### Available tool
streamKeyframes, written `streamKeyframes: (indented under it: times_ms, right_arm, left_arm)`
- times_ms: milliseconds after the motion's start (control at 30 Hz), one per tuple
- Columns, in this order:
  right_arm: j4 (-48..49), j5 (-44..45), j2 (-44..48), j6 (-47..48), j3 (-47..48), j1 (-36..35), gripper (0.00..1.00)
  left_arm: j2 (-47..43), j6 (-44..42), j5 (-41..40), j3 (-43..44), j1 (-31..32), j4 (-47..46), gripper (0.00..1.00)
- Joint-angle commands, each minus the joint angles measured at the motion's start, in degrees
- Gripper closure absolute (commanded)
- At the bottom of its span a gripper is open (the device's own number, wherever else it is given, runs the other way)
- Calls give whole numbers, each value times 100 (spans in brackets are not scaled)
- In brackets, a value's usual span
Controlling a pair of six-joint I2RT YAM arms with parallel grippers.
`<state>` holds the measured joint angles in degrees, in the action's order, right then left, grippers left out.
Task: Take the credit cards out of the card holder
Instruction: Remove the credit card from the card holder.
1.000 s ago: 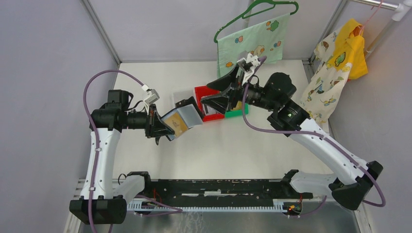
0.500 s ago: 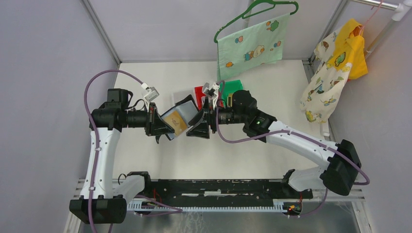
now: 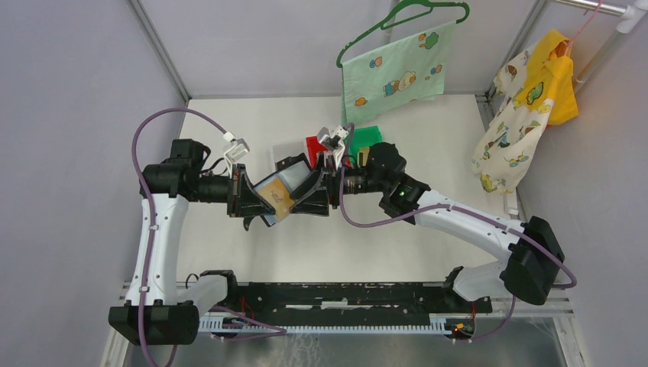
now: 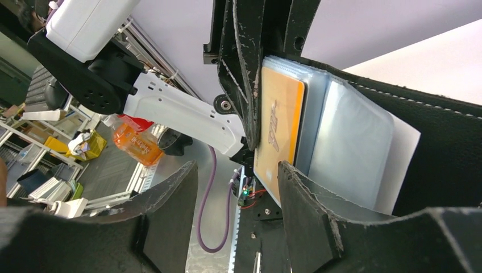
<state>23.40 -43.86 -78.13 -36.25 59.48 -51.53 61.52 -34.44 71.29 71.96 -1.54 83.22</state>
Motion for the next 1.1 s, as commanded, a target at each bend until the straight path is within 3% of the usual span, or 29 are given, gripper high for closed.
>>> streamKeyframes:
  times_ms: [0,633,800,1067]
  right_arm:
    - [649,-223,-130,-243,153,12,41]
    - [1069,-291,-134,-535,95,337,45]
    - [1764,-374,-357,-968,-32,184,50]
    - [1790,-202,-546,-899,46,-15,65]
  left_arm:
    - [-70,-188,448,267,-16,72,98]
    - [-219,-184,666,265,-9,71,98]
    - [-148,-161,587,283,-13,65,98]
    - [-102,591,245,192,-13,-631,98]
